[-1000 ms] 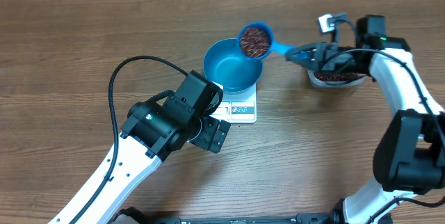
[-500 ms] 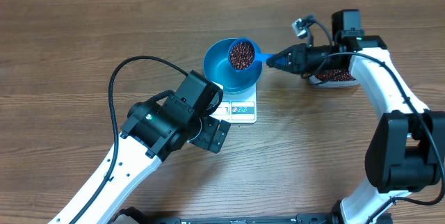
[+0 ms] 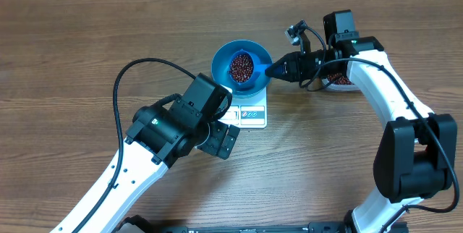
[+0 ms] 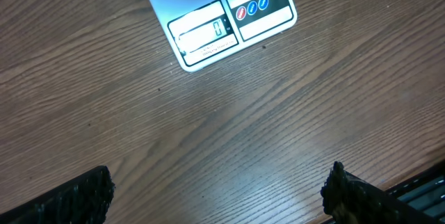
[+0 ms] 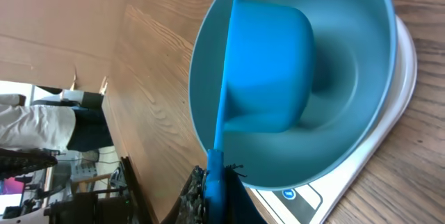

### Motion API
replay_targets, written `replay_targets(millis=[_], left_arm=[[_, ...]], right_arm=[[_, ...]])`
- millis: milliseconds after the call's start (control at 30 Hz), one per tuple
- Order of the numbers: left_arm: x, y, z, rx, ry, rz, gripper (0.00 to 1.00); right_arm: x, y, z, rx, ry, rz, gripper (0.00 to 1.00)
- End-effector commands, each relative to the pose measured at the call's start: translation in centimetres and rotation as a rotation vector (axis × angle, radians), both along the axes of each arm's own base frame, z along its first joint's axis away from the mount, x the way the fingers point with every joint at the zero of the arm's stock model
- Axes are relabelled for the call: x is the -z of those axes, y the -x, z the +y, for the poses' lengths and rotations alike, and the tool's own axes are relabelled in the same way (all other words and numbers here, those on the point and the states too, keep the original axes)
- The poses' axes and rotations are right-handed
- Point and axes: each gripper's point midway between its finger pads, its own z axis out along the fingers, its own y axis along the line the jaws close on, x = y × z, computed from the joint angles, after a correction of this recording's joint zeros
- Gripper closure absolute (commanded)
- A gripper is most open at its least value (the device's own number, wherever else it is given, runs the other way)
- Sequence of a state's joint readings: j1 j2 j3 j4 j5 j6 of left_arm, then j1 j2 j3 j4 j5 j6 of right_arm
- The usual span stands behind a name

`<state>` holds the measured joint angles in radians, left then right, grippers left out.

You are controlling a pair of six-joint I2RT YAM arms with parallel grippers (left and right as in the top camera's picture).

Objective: Scoop item into bowl and weigh 150g on scale
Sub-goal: 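Carry the scoop left over the blue bowl on the scale, then tilt the scoop to pour red beans into the blue bowl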

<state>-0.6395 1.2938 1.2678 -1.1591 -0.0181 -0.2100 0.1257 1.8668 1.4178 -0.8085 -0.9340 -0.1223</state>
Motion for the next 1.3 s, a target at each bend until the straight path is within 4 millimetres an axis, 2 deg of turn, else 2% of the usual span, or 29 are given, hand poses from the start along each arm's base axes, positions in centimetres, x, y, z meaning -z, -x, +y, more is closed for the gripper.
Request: replay_targets(millis=[0,267,667,767,1267], left_arm=[[-0.8,0.0,0.0,-0.016,0.027,-0.014,0.01],[-0.8,0.0,0.0,-0.016,0.027,-0.014,0.00],[-0.8,0.0,0.0,-0.016,0.027,-0.014,0.00],[-0.8,0.0,0.0,-0.016,0.027,-0.014,0.00],[-0.8,0.0,0.0,-0.016,0.027,-0.014,0.01]], right_arm=[[-2.4,-1.5,0.1,0.003,0.000,-0.077,0.96],[-2.5,-1.4,0.1,-0.033,0.011,-0.129,0.96],[-6.0,-0.5,0.2,-0.136,0.000,-0.352,0.96],[-5.6,-1.0,-0.3,-0.117,0.059,-0.368,0.96],[-5.6,-1.5,-0.6,-0.207,0.117,-0.549,0.96]])
